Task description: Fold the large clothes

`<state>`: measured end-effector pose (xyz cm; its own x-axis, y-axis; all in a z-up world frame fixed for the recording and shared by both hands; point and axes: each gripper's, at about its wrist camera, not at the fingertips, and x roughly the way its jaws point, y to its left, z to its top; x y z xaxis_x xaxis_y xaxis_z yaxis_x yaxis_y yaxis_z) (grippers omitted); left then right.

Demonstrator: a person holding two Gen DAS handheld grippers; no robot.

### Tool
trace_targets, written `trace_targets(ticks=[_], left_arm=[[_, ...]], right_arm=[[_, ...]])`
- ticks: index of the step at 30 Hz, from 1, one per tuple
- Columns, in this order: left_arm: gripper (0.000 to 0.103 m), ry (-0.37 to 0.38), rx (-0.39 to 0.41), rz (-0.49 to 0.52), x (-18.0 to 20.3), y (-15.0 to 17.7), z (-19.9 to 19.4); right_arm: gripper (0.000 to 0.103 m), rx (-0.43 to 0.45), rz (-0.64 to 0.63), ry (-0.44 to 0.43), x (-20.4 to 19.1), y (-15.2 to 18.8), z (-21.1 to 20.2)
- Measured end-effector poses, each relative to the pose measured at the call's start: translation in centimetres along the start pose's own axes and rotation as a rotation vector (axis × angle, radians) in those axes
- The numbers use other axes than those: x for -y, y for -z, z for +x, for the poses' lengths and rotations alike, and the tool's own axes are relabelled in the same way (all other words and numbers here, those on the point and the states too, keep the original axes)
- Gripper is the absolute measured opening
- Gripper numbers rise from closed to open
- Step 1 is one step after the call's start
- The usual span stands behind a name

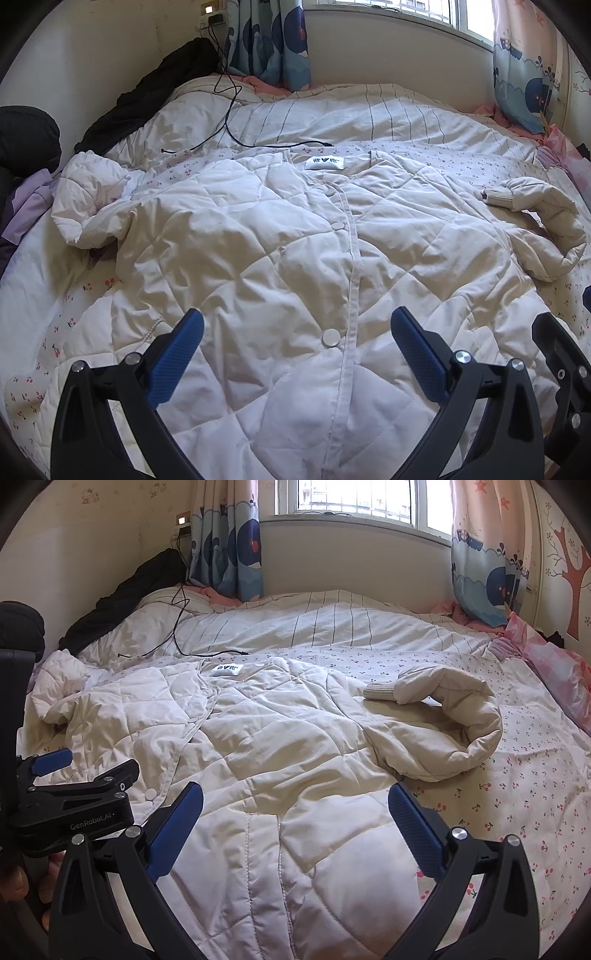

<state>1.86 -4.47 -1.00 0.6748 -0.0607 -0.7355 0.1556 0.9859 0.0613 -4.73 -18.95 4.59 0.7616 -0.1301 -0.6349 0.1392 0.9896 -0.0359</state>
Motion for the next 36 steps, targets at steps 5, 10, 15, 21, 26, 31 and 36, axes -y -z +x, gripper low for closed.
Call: trace_targets(ticks=[5, 10, 15, 21, 26, 31, 36], left_arm=[[0.098, 0.001, -0.001, 0.000, 0.1, 0.0, 0.1], [0.098, 0.002, -0.002, 0.000, 0.1, 0.1, 0.2], [0.098, 0.007, -0.003, -0.008, -0.1, 0.0, 0.3], [0.098, 0.015, -0.003, -0.030, -0.8, -0.3, 0.2], [0.098, 0.010, -0.007, -0.027, -0.9, -0.4, 0.4], [0.098, 0.000, -0.022, -0.023, -1.0, -0.3, 1.2], [0.098, -0.009, -0.029, -0.008, -0.7, -0.1, 1.6]], right_arm=[[0.097, -0.002, 0.002, 0.001, 0.0, 0.0, 0.0], [0.097, 0.006, -0.005, -0.004, 0.0, 0.0, 0.0], [0.097, 0.084, -0.067, -0.012, 1.0, -1.0, -0.9], [0.097, 0.118, -0.236, 0.117, 5.7, -5.6, 0.9], [0.097, -0.085, -0.494, 0.286, 9.0, -8.6, 9.3], [0.058, -0.316, -0.645, 0.381, 12.3, -8.8, 18.0], [0.014, -0.307, -0.146, 0.175, 21.1, -11.3, 18.9]])
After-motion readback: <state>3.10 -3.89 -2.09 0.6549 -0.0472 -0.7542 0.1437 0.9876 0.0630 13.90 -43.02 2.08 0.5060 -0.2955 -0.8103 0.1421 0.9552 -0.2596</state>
